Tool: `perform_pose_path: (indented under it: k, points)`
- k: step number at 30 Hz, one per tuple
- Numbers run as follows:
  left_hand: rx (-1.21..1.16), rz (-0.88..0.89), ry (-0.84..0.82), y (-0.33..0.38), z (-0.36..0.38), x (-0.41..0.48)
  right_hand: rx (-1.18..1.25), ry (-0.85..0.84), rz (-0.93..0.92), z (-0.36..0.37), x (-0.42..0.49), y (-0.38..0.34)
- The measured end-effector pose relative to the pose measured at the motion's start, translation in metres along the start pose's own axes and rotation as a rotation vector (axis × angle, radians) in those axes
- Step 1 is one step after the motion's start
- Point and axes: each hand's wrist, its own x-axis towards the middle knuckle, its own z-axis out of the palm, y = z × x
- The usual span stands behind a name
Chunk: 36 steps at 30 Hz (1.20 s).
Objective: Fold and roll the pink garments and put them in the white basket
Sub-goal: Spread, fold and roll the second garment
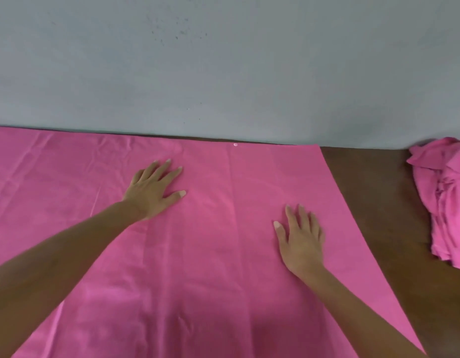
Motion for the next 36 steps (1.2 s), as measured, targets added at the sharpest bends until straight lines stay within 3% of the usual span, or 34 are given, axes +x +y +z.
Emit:
perform_pose_path:
  k: [8, 13, 36]
  points:
    - [-0.03, -0.017, -0.015, 0.006, -0.007, 0.01, 0.002, -0.052, -0.024, -0.011, 0.009, 0.012]
    - [-0.08, 0.105, 0.013, 0.041, -0.014, 0.013, 0.061, 0.013, -0.027, -0.011, -0.026, 0.032]
    - [-0.025, 0.71, -0.132, 0.346, 0.012, 0.016, 0.136, 0.103, 0.24, -0.016, -0.214, 0.213]
